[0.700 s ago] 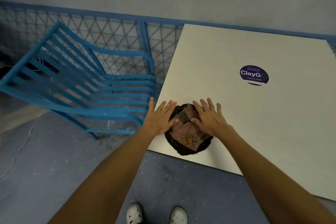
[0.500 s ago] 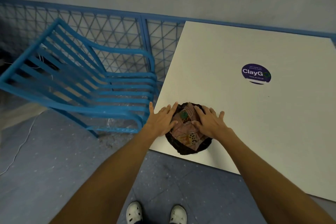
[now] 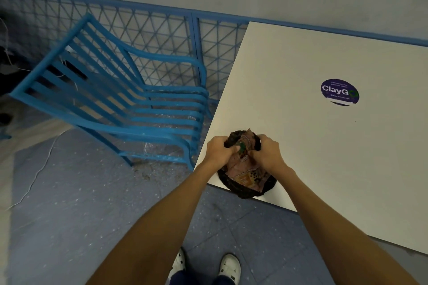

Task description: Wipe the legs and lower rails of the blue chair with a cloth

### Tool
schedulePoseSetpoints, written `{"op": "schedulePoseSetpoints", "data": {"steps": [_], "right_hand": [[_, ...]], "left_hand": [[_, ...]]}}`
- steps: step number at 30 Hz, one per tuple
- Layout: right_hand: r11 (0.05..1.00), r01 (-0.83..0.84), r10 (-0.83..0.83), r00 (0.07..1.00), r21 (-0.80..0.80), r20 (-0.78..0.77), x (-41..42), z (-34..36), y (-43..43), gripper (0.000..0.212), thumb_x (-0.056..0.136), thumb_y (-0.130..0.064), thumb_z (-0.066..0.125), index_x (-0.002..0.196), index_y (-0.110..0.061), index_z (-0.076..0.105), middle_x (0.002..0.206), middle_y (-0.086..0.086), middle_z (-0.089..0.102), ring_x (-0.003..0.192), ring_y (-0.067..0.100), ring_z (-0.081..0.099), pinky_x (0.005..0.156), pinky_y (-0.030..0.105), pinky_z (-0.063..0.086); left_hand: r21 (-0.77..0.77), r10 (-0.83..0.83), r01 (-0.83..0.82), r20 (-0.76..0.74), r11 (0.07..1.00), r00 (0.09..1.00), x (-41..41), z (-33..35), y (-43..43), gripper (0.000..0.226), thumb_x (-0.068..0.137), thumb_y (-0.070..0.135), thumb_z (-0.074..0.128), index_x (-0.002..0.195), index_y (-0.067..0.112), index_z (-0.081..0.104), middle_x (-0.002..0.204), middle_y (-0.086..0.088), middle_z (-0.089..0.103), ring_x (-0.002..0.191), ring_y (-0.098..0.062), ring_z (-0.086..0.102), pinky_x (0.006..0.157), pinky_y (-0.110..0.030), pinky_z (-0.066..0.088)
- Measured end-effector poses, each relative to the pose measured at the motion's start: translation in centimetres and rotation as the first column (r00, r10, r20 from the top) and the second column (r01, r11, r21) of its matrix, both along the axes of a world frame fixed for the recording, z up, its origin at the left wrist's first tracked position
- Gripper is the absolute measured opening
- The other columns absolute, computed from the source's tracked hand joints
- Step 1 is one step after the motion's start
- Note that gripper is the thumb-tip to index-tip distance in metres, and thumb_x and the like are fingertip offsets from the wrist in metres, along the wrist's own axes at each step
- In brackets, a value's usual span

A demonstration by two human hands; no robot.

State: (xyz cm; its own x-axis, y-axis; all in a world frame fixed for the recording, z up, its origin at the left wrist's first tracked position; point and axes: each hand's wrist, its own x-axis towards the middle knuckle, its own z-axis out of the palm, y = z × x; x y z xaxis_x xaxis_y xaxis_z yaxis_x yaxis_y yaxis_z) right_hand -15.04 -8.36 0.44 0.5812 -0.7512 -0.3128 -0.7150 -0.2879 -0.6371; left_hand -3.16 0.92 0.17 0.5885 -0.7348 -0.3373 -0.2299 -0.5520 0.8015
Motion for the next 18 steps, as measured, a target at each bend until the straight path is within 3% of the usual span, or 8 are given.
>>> {"op": "schedulePoseSetpoints", "data": {"steps": [1,3,5,9,13,18], "right_hand": [[1.000,0.007,-0.007,1.000,0.014,0.024,0.2,0.6,0.1,0.027,0.083,-0.008,0.063,0.107,0.006,0.061,0.093,0.017,0.063,0.087,0.030,0.058,0.064,0.028,0.041],[0.998,0.016,-0.023,0.995,0.067,0.101,0.9,1.7,0.4,0.023,0.084,-0.019,0.067,0.095,0.002,0.067,0.086,0.014,0.067,0.080,0.026,0.059,0.065,0.030,0.043],[0.996,-0.022,0.010,0.991,0.089,0.136,1.9,2.9,1.1,0.025,0.084,-0.026,0.069,0.095,-0.004,0.069,0.087,0.012,0.069,0.082,0.025,0.061,0.071,0.033,0.047],[0.990,-0.139,0.131,0.980,0.040,0.150,5.1,5.3,3.3,0.023,0.086,-0.031,0.067,0.095,-0.010,0.069,0.083,0.005,0.064,0.078,0.020,0.057,0.058,0.024,0.040],[0.984,-0.178,0.170,0.968,0.029,0.183,8.9,7.3,5.9,0.027,0.087,-0.032,0.065,0.101,-0.010,0.069,0.089,0.006,0.066,0.085,0.022,0.059,0.068,0.027,0.040],[0.975,-0.220,0.223,0.943,-0.039,0.245,14.8,9.6,9.8,0.026,0.087,-0.031,0.066,0.106,-0.015,0.070,0.093,0.000,0.067,0.090,0.016,0.059,0.072,0.026,0.039]], "left_hand": [[-0.018,0.023,-0.024,-0.057,1.000,0.998,0.2,0.1,0.6,0.025,0.085,0.024,0.068,0.100,0.004,0.066,0.099,-0.014,0.069,0.087,-0.022,0.062,0.075,-0.032,0.053],[-0.050,0.068,-0.076,-0.145,0.996,0.987,0.8,0.2,2.0,0.029,0.087,0.029,0.065,0.108,0.010,0.064,0.104,-0.011,0.068,0.094,-0.024,0.063,0.085,-0.040,0.054],[-0.078,0.097,-0.111,-0.163,0.991,0.982,1.9,0.6,3.7,0.030,0.088,0.032,0.063,0.112,0.013,0.063,0.107,-0.009,0.068,0.099,-0.025,0.063,0.088,-0.043,0.053],[-0.132,0.101,-0.112,-0.092,0.985,0.991,4.9,2.4,6.9,0.030,0.092,0.024,0.058,0.116,0.006,0.059,0.109,-0.011,0.065,0.099,-0.021,0.061,0.082,-0.028,0.049],[-0.168,0.090,-0.088,0.004,0.982,0.996,9.2,5.3,10.1,0.032,0.093,0.021,0.058,0.120,0.004,0.058,0.112,-0.010,0.064,0.103,-0.023,0.059,0.084,-0.031,0.049],[-0.206,0.040,-0.044,-0.027,0.978,0.999,15.4,8.7,14.4,0.034,0.096,0.019,0.051,0.128,0.007,0.052,0.117,-0.002,0.058,0.105,-0.016,0.054,0.084,-0.027,0.046]]}}
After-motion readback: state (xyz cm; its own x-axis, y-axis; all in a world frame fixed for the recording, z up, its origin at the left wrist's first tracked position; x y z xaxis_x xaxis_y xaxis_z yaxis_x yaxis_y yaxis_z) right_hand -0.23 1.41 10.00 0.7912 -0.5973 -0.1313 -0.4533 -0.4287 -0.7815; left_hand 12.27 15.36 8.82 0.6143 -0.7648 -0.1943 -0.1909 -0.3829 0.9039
